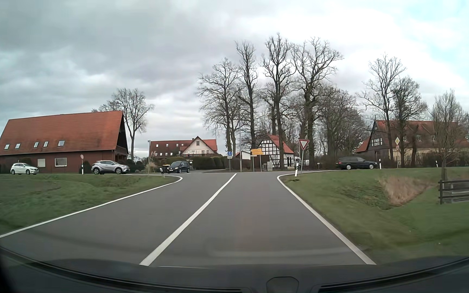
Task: Follow the waypoints while adhering to traffic rules and regulations
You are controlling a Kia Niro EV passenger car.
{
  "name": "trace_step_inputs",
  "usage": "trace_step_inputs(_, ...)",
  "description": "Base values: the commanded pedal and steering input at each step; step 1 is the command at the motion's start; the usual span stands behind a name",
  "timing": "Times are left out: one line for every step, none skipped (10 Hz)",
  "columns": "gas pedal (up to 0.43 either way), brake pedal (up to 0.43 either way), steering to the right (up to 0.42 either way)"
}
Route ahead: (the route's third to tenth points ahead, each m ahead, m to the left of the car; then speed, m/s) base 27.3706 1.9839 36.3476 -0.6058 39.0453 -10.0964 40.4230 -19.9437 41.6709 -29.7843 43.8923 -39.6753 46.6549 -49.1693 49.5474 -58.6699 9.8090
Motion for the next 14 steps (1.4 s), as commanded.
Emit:
trace_step_inputs(0.000, 0.165, -0.001)
trace_step_inputs(0.000, 0.165, -0.001)
trace_step_inputs(0.000, 0.159, -0.001)
trace_step_inputs(0.000, 0.159, -0.002)
trace_step_inputs(0.000, 0.159, -0.001)
trace_step_inputs(0.000, 0.159, -0.001)
trace_step_inputs(0.000, 0.152, -0.001)
trace_step_inputs(0.000, 0.159, -0.002)
trace_step_inputs(0.000, 0.159, -0.001)
trace_step_inputs(0.000, 0.165, -0.002)
trace_step_inputs(0.000, 0.177, -0.001)
trace_step_inputs(0.000, 0.189, -0.001)
trace_step_inputs(0.000, 0.195, -0.001)
trace_step_inputs(0.000, 0.220, -0.001)
